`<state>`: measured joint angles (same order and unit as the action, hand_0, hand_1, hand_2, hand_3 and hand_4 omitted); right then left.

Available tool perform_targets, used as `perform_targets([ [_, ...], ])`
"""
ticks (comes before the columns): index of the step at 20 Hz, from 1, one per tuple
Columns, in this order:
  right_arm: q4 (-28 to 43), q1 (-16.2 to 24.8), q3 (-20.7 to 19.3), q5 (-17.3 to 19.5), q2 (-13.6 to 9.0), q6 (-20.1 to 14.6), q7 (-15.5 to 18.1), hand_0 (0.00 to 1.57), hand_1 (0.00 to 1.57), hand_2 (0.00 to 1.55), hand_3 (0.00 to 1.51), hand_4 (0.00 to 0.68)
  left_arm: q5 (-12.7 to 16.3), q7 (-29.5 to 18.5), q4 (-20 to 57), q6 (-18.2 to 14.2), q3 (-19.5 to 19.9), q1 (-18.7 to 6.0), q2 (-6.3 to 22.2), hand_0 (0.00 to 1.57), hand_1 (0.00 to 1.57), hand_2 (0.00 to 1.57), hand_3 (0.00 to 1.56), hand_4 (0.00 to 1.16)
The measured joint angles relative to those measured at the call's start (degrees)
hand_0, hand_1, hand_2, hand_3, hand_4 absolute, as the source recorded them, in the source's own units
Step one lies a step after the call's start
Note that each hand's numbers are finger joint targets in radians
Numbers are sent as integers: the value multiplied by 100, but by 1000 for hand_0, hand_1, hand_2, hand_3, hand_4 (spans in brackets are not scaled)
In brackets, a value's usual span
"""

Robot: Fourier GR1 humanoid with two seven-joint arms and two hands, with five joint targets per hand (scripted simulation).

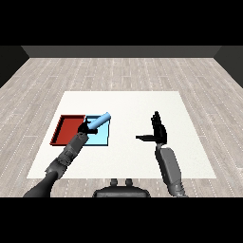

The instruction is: Pick the blue can and put it in the blue box

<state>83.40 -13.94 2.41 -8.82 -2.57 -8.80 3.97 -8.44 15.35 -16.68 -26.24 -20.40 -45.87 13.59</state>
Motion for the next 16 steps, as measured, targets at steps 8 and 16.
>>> perform_targets([
  [8,-340,-56,-196,-100,-1,41,150,0,0,0,0,0,56,146,872,1274,116,-253,-298,0,0,0,0,694],
  [16,-503,-56,-290,-112,-57,134,363,0,0,0,0,0,228,-58,1003,309,467,-385,-327,0,0,0,0,0],
])
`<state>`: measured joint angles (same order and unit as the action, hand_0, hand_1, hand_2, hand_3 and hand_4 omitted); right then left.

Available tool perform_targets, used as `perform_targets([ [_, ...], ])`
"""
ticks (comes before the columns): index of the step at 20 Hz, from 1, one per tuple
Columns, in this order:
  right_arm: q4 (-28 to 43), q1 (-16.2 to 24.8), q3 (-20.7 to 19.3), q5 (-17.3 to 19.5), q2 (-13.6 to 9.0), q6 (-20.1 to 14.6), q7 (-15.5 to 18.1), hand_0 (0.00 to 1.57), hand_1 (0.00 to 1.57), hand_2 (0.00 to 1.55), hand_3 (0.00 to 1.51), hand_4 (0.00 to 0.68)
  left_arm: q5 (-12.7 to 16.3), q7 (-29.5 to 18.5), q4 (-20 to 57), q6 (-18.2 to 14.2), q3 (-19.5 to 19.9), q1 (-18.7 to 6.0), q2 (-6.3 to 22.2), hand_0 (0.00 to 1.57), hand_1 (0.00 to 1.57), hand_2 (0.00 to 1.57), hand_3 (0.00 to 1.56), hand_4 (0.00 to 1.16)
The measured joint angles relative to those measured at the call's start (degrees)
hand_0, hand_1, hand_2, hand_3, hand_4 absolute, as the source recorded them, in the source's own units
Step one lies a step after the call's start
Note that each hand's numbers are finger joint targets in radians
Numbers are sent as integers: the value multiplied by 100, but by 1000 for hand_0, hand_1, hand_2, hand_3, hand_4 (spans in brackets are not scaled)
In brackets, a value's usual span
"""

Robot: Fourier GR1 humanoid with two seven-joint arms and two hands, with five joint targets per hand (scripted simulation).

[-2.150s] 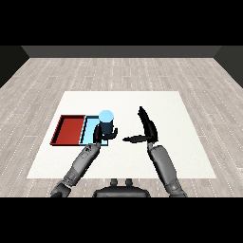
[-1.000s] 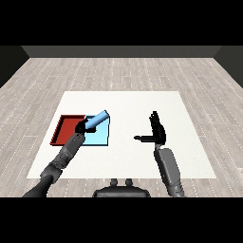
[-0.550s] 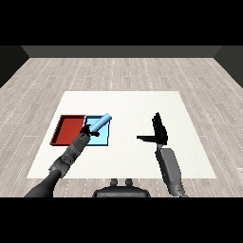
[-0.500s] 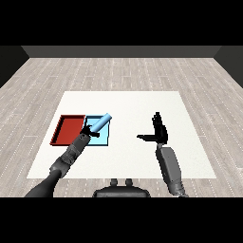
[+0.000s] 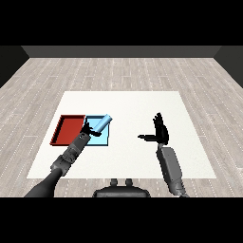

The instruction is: Pick the blue can and put it in the blue box

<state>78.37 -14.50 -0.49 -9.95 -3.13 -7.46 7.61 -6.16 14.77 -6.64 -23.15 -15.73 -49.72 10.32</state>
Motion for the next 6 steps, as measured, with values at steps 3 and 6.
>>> perform_targets([
  [3,53,13,19,52,-55,0,-18,0,0,0,0,0,157,-603,-343,-991,242,107,53,0,0,0,0,0],
  [6,36,7,50,130,-116,22,12,0,0,0,0,0,453,-1558,-1048,-1459,589,173,30,0,0,0,0,0],
])
